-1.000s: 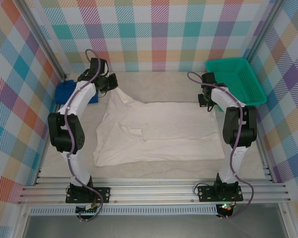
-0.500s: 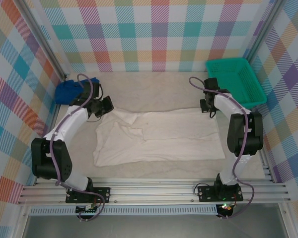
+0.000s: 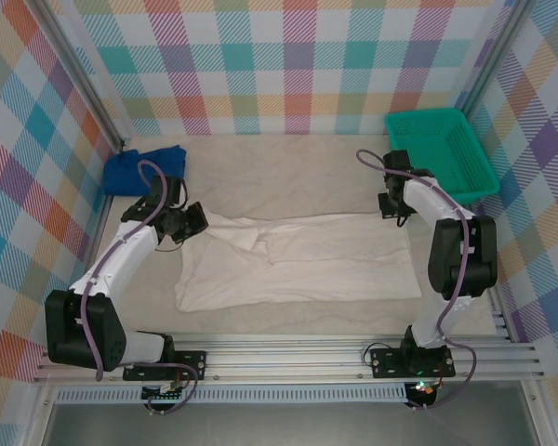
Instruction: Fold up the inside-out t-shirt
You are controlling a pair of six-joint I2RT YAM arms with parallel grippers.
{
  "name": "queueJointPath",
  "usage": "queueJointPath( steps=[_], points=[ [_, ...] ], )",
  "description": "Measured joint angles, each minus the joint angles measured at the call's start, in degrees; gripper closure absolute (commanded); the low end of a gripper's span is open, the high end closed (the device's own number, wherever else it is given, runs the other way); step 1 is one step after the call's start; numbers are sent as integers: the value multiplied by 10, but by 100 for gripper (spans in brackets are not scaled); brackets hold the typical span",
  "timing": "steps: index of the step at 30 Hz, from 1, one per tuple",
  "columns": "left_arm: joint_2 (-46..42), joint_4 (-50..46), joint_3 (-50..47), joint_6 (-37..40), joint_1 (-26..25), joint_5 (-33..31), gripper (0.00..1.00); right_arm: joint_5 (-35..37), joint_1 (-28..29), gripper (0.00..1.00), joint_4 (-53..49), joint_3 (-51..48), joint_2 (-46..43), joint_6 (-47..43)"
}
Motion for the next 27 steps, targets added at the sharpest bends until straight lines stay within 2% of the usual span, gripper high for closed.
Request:
queueJointPath(
  steps=[19,21,27],
  points=[
    [-2,-27,-13,10,0,-37,100,20,32,82,-66,-56,-12,35],
    [-1,-27,-13,12,0,-38,100,20,34,79,-72,-60,-12,42],
    [7,-21,-21,12,0,-38,100,29,39,59,-83,-64,-12,68]
  ],
)
